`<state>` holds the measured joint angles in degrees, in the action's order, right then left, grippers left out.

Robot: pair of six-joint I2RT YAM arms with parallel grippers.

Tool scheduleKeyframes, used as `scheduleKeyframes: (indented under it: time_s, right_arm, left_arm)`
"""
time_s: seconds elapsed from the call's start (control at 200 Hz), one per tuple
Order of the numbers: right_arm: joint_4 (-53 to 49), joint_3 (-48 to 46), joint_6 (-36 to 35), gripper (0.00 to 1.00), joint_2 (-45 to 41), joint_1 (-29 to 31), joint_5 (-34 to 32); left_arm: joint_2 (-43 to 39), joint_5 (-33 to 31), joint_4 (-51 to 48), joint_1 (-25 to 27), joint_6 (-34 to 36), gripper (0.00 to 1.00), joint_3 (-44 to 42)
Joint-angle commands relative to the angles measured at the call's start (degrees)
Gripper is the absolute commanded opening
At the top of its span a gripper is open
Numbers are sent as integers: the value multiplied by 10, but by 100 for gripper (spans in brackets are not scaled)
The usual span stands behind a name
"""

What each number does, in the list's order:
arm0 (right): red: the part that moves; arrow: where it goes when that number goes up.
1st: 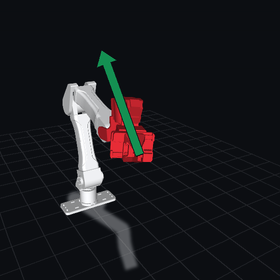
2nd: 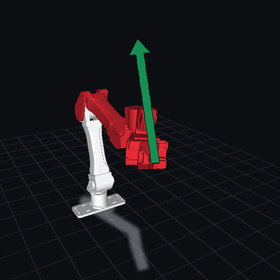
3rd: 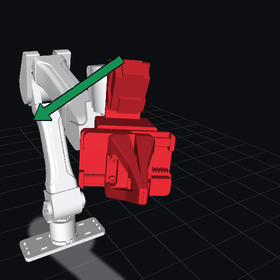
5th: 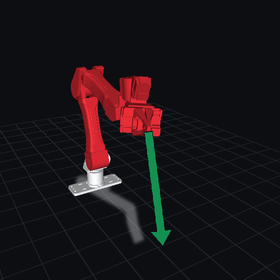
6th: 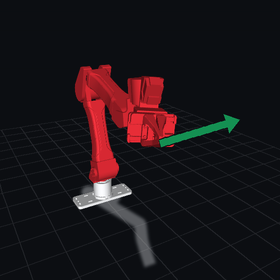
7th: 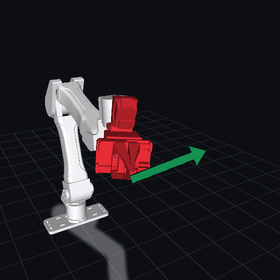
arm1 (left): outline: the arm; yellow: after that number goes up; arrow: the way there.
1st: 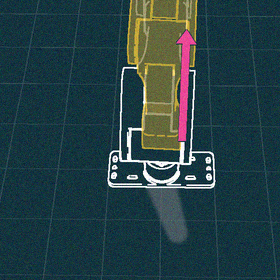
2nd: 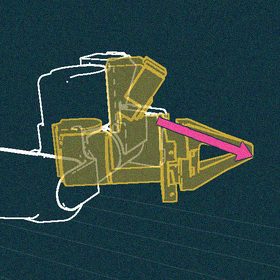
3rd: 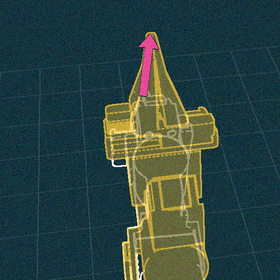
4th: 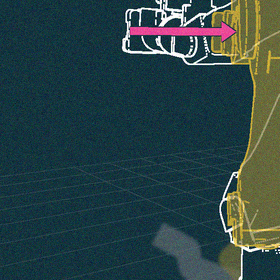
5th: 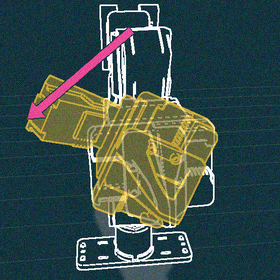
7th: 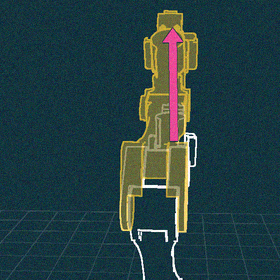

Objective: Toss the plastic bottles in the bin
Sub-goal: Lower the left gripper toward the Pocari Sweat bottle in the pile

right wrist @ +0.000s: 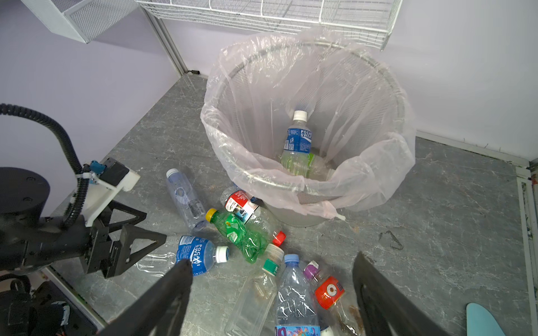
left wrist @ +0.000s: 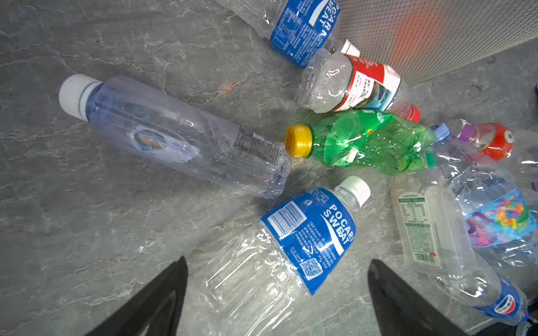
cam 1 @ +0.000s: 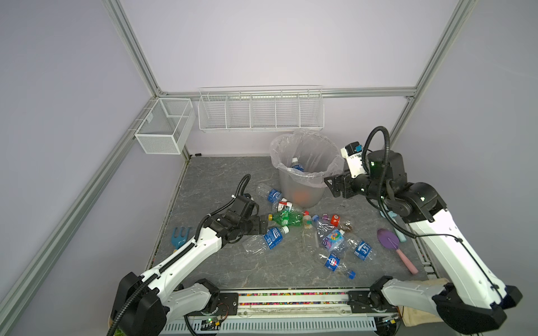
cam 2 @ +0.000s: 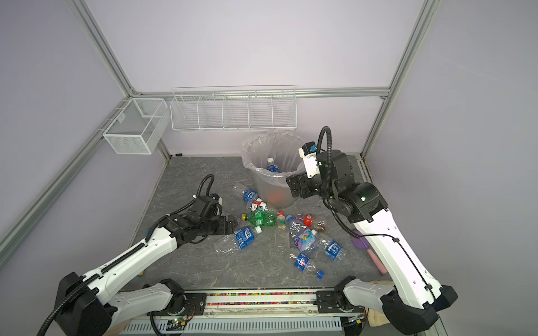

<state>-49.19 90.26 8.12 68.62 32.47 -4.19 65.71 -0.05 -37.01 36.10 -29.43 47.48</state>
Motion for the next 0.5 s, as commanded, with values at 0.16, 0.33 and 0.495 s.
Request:
scheduleKeyframes:
  time_s: [0.16,0.33,0.495]
  right_arm:
    - [16,-64,0,88,-57,2,26]
    - [17,-101,7,88,-75,2,30]
    - [22,-120,8,88,-78,1,24]
  left_arm:
    - [23,22,33,-20,-19,96,-32]
    - [55,39,46,-20,-21,96,-38]
    - [105,89,56,-20,-11,94,-38]
